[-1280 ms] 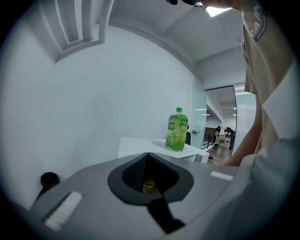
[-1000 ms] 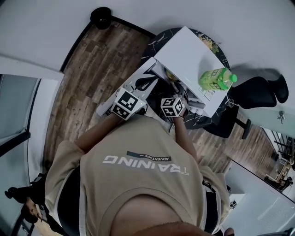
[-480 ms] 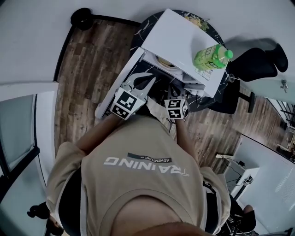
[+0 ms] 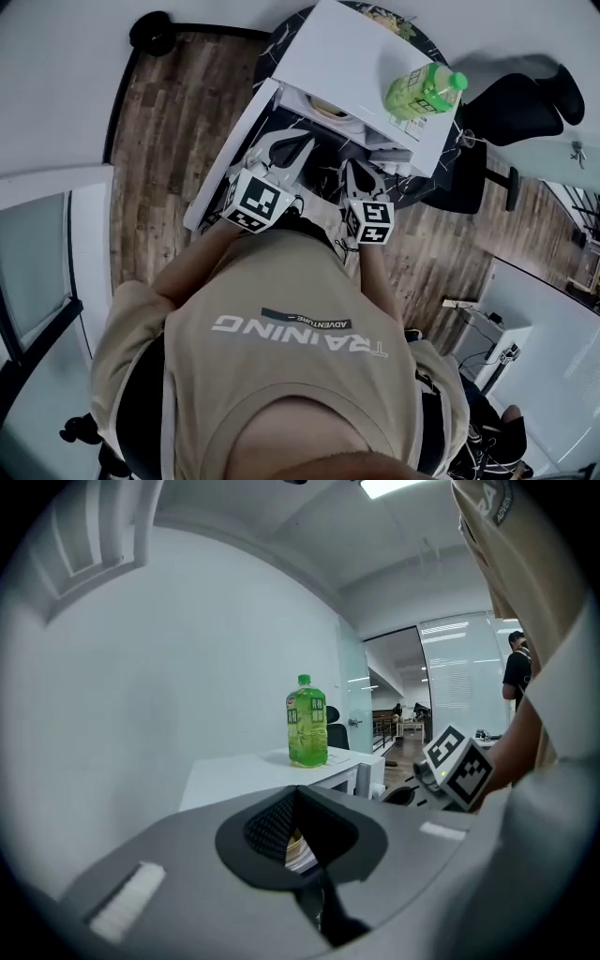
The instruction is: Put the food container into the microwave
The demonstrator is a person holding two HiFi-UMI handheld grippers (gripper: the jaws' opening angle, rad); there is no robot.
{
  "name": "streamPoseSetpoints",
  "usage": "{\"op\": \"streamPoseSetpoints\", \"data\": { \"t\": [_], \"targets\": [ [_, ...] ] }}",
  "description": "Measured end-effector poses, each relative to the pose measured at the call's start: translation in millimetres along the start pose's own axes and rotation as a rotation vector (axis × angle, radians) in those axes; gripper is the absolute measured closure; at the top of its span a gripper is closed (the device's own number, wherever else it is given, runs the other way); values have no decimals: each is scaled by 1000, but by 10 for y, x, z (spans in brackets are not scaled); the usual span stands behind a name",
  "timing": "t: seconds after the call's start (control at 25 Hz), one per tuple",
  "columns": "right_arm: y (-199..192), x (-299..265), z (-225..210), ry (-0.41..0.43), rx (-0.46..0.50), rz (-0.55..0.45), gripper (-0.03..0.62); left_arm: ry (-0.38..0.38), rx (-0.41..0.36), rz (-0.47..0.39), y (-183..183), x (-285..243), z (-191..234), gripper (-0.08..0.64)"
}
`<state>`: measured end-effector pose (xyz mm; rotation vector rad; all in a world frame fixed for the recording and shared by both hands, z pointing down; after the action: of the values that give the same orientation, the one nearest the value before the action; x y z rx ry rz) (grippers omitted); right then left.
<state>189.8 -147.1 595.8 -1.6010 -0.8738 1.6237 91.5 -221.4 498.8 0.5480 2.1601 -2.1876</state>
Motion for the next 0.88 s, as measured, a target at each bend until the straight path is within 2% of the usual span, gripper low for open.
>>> {"op": "streamPoseSetpoints", "data": {
  "t": [0.12,0.24,0.44,0.64,0.8,0.88],
  "targets": [
    [104,54,137,84,82,-34,581,44,-37,12,81,51,-21,551],
    [188,172,199,150,109,-65,581,78,-25,30,96,71,-117,551],
    [413,362,152,193,164,-146,581,146,-60,45,281,152,-197,551],
    [432,444,210,269,216,-193,581,221,-55,109,214,327,-269,551],
    [606,590,201,259,337,-248,581,293,-59,107,235,478,-369,551],
    [782,616,221,252,361,-295,581,315,-62,93,244,496,-381,551]
  ]
}}
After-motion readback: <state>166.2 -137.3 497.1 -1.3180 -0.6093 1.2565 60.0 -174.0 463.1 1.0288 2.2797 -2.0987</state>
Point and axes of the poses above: the fingertips, and each gripper's own axes: x backward along the fingers, z to its left, y out of its top, the point moved 1 cm from there along x, backward along the fingers, and after that the axes turned 2 degrees about x, right-handed, at the moved point
